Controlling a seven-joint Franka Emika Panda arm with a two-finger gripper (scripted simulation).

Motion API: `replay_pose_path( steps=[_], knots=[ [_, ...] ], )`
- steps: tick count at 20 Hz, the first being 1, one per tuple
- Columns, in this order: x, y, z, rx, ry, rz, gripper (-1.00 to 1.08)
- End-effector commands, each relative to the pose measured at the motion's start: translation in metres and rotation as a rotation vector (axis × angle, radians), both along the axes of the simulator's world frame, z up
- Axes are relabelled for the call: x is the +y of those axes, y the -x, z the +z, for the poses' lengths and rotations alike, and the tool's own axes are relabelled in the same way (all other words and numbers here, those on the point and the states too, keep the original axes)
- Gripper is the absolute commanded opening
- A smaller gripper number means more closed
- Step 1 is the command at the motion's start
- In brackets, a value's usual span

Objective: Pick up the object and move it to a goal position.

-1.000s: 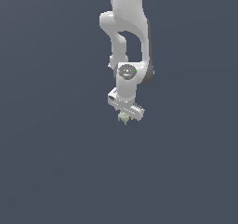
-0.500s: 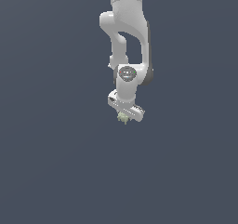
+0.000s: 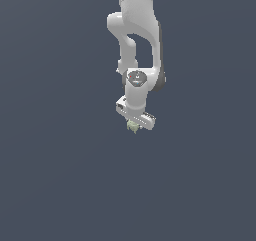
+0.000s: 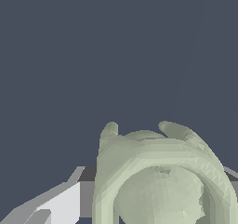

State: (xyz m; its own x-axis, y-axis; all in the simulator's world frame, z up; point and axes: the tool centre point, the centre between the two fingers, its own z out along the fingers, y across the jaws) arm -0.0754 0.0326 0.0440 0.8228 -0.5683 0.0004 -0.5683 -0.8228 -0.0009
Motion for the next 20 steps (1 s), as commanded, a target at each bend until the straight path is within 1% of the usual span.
replay_pose_path(
  steps=[1,6,10,15,20],
  knots=[
    [0.001,0.001,0.005,-0.001,0.000,0.000,-1.00],
    [0.006,0.005,0.025,-0.001,0.000,0.000,-1.00],
    [0.011,0.010,0.049,0.000,0.000,0.000,-1.00],
    [0.020,0.018,0.091,0.000,0.000,-0.001,-1.00],
    [0.030,0.027,0.142,0.000,0.002,-0.001,-1.00]
  ],
)
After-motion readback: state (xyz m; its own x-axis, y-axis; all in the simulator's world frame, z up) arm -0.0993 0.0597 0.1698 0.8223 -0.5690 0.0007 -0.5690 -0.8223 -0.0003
